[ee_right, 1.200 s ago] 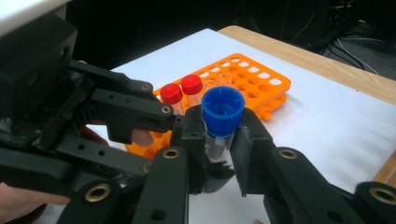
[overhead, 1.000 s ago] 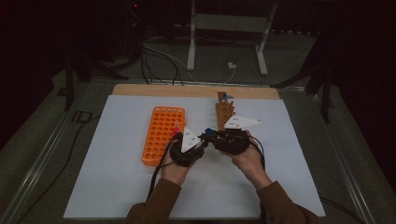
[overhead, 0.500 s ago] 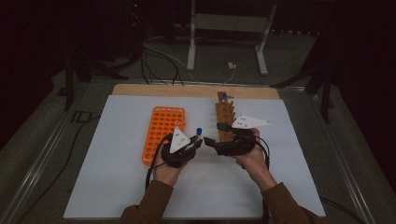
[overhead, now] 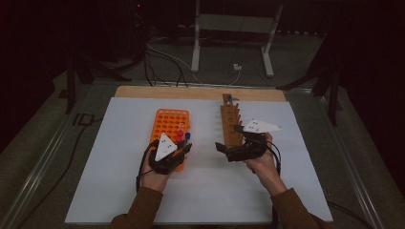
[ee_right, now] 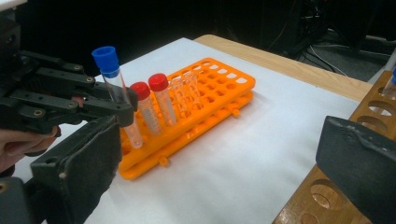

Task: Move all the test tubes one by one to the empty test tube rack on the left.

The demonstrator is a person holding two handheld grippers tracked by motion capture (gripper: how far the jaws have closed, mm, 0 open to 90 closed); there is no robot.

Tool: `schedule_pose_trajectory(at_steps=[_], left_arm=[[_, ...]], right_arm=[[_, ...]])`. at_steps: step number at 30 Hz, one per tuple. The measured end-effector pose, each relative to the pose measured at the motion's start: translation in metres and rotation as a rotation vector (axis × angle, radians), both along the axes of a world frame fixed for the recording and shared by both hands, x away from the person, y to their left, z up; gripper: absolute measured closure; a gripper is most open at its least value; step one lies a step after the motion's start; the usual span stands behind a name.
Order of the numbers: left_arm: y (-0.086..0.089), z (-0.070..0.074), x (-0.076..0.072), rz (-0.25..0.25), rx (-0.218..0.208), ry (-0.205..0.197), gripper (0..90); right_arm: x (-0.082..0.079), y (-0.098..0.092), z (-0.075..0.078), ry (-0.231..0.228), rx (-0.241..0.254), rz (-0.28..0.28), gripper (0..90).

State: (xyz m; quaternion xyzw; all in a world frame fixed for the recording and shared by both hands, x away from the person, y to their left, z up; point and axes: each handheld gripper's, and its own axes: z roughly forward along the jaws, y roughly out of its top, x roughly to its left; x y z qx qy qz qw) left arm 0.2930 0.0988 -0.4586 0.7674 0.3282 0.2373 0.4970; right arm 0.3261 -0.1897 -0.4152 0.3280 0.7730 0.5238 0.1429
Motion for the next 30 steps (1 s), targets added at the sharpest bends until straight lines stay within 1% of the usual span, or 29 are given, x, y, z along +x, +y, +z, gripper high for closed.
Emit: schedule_pose_trajectory(at_steps=[3, 9, 12, 13, 14, 16, 19, 24, 26, 30], left_arm=[[0.003, -0.003, 0.001, 0.009, 0.012, -0.001, 76.4], [0.009, -0.009, 0.0, 0.027, 0.02, 0.008, 76.3], [0.013, -0.012, 0.0, 0.04, 0.016, 0.009, 76.3], [0.015, -0.013, -0.001, 0.047, 0.01, 0.015, 76.3], [0.016, -0.013, -0.001, 0.047, 0.013, 0.016, 76.3], [0.018, -0.016, -0.001, 0.049, 0.018, 0.028, 76.3], [0.018, -0.02, 0.0, 0.049, 0.041, 0.046, 76.3], [0.015, -0.025, 0.002, 0.054, 0.072, 0.087, 76.5], [0.014, -0.027, 0.002, 0.055, 0.09, 0.1, 76.7], [0.012, -0.03, 0.004, 0.057, 0.111, 0.12, 77.1]], right_arm=[[0.0, -0.001, 0.0, 0.0, -0.001, 0.0, 0.7], [0.0, -0.003, -0.001, 0.004, -0.003, 0.0, 0.7], [-0.001, -0.003, -0.002, 0.003, -0.003, 0.0, 0.7], [-0.001, -0.004, -0.002, 0.003, -0.004, 0.0, 0.7], [-0.001, -0.004, -0.002, 0.004, -0.004, -0.002, 0.7], [-0.001, -0.004, -0.003, 0.006, -0.002, -0.003, 0.7], [-0.001, -0.004, -0.004, 0.006, -0.003, -0.001, 0.7], [0.0, -0.003, -0.005, 0.011, -0.005, 0.001, 0.8], [0.0, -0.003, -0.005, 0.011, -0.006, 0.002, 0.8], [0.001, -0.004, -0.006, 0.013, -0.008, 0.002, 0.8]])
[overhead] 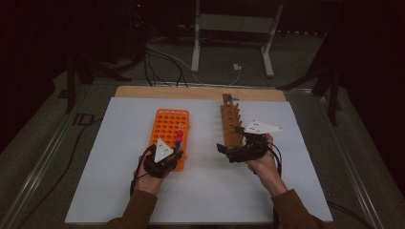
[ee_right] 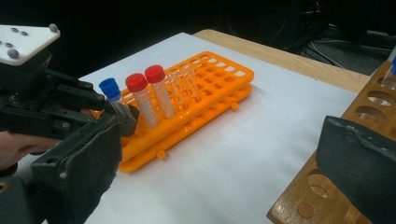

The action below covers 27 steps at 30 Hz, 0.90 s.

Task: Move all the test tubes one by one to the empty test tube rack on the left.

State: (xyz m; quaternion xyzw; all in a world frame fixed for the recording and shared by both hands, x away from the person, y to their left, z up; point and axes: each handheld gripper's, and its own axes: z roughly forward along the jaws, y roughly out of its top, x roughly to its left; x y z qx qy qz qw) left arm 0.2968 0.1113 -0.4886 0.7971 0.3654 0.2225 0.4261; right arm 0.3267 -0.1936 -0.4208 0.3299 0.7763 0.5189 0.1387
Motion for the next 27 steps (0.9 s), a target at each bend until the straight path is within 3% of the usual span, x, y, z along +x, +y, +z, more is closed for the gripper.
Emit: schedule_pose_trajectory(at_steps=[6, 15, 19, 27], left_arm=[[-0.003, -0.003, 0.001, 0.003, 0.033, 0.017, 77.3], [0.001, -0.003, 0.002, 0.02, 0.001, 0.046, 74.8], [0.006, -0.001, 0.0, 0.03, -0.023, 0.052, 63.0], [0.025, 0.012, -0.008, 0.058, -0.126, 0.029, 34.6]], right_arm=[[0.001, 0.0, -0.001, 0.004, 0.001, 0.0, 0.8], [0.002, 0.002, -0.001, 0.006, -0.006, -0.001, 0.9], [0.004, 0.002, -0.001, 0.003, -0.01, -0.008, 0.9], [0.01, -0.002, 0.004, -0.015, -0.018, -0.036, 0.8]])
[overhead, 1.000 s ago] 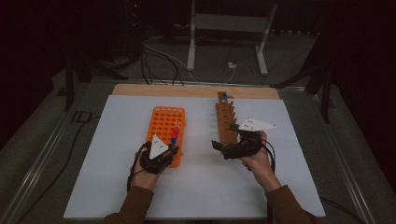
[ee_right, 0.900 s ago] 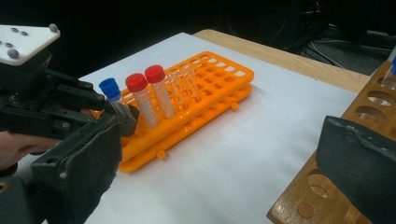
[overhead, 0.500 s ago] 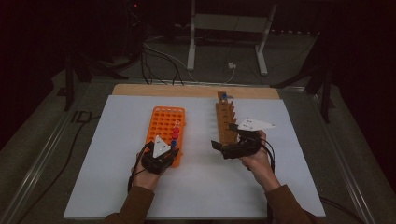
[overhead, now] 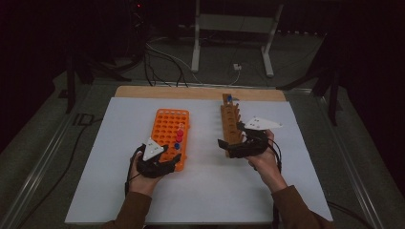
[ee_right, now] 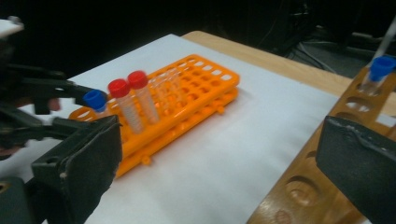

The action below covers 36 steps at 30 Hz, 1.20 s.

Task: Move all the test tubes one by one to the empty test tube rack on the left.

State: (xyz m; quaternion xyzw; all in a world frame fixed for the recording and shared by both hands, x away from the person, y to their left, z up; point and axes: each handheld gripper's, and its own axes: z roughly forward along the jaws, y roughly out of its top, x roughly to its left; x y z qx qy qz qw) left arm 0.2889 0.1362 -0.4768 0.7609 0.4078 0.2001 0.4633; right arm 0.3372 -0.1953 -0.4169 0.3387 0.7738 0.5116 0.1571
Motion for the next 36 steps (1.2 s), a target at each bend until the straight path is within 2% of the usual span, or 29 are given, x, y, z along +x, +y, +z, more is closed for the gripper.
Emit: schedule_pose_trajectory(at_steps=[5, 8, 16, 20, 23, 28, 31, 36], left_arm=[[0.01, 0.005, -0.002, 0.042, -0.04, -0.006, 17.7], [0.011, 0.007, -0.002, 0.056, -0.053, -0.015, 15.9], [0.009, 0.009, -0.001, 0.078, -0.038, -0.035, 1.5], [0.009, 0.008, -0.001, 0.087, -0.049, -0.038, 0.7], [0.011, 0.008, 0.0, 0.09, -0.058, -0.038, 0.6], [0.012, 0.007, -0.001, 0.097, -0.067, -0.032, 0.6], [0.014, 0.007, -0.001, 0.105, -0.074, -0.031, 0.7], [0.015, 0.007, -0.002, 0.111, -0.084, -0.035, 0.7]], right_arm=[[0.01, -0.003, 0.002, -0.011, -0.007, -0.035, 0.9], [0.018, -0.004, 0.001, -0.004, -0.008, -0.059, 0.9], [0.035, -0.003, 0.001, -0.026, -0.048, -0.111, 0.9], [0.048, -0.005, 0.004, -0.036, -0.04, -0.141, 1.2], [0.059, -0.006, 0.002, -0.026, -0.053, -0.158, 2.5], [0.082, -0.004, -0.005, -0.004, -0.088, -0.192, 3.2], [0.095, -0.003, -0.01, 0.001, -0.085, -0.214, 5.2], [0.114, 0.0, -0.019, -0.004, -0.106, -0.26, 9.1]])
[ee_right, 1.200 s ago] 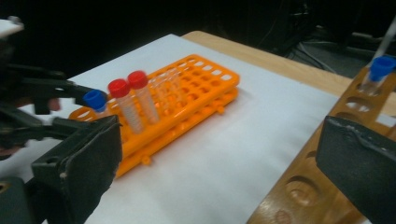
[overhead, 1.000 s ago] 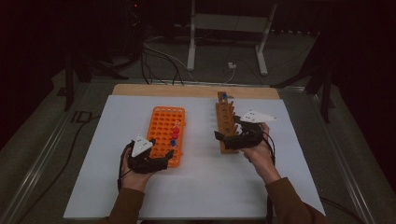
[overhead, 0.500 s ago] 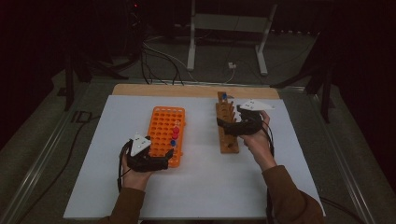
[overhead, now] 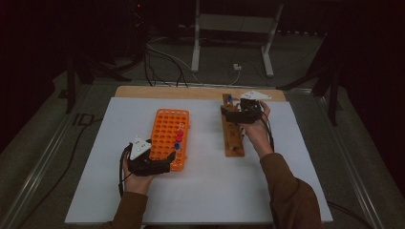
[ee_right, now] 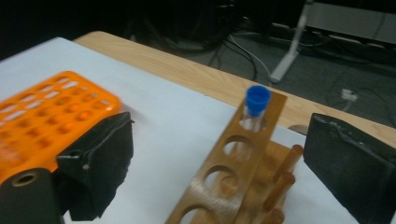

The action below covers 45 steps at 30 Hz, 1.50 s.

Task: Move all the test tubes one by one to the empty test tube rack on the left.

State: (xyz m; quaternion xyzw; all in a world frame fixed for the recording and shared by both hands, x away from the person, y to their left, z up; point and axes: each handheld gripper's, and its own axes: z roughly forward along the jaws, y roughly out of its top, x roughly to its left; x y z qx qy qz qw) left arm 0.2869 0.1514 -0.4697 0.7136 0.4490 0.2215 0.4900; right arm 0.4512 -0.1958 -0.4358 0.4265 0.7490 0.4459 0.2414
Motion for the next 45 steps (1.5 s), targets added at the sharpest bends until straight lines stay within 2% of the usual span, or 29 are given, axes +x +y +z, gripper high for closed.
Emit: schedule_pose_trajectory(at_steps=[5, 8, 14, 21, 26, 28, 34, 37, 45], left_arm=[[0.001, 0.0, 0.0, 0.004, 0.002, -0.003, 0.8], [0.001, 0.0, -0.001, 0.004, 0.0, -0.003, 0.9], [0.002, 0.0, -0.001, 0.006, -0.008, -0.002, 1.1], [0.003, 0.0, -0.002, 0.005, -0.005, -0.005, 1.3], [0.004, 0.0, -0.002, 0.007, -0.004, -0.003, 1.4], [0.003, -0.001, -0.002, 0.006, -0.003, -0.001, 1.4], [0.0, -0.001, -0.002, 0.003, 0.004, -0.004, 1.5], [0.0, -0.001, -0.002, 0.0, 0.008, -0.005, 1.6], [-0.001, -0.001, -0.002, 0.0, 0.011, -0.008, 2.3]], right_arm=[[0.016, 0.001, -0.012, 0.019, -0.018, -0.056, 16.5], [0.023, 0.001, -0.015, 0.026, -0.022, -0.077, 24.2], [0.034, 0.006, -0.019, 0.01, -0.055, -0.091, 50.0], [0.045, 0.012, -0.02, 0.035, -0.076, -0.106, 63.3], [0.047, 0.012, -0.021, 0.044, -0.084, -0.108, 75.5], [0.046, 0.011, -0.02, 0.043, -0.075, -0.103, 76.2], [0.038, 0.006, -0.011, 0.001, -0.064, -0.099, 76.7], [0.031, 0.004, -0.005, -0.033, -0.046, -0.101, 76.7], [0.009, 0.005, 0.021, -0.144, -0.047, -0.078, 76.7]])
